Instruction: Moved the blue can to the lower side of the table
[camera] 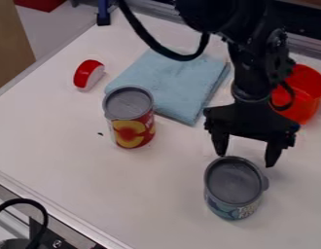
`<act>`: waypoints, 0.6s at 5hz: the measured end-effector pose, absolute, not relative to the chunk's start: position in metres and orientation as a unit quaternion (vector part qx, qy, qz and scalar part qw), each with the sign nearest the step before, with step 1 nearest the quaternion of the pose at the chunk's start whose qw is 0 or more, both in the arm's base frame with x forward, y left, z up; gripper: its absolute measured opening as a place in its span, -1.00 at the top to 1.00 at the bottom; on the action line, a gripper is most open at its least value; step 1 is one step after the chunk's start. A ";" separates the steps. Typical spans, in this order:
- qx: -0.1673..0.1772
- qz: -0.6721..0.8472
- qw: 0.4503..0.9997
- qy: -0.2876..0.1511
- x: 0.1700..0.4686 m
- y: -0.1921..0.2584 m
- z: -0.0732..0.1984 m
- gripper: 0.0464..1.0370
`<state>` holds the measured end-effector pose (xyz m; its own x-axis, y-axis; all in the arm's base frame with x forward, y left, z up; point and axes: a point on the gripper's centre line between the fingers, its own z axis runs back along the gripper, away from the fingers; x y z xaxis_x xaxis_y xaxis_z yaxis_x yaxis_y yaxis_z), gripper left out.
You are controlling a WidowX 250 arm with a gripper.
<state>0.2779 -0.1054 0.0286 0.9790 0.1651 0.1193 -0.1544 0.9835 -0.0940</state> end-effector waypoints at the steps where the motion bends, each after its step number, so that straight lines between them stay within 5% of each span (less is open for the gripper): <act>1: -0.041 0.074 0.996 -0.036 0.264 -0.105 0.022 -0.92; 3: -0.034 0.053 0.998 -0.019 0.236 -0.104 0.018 -0.92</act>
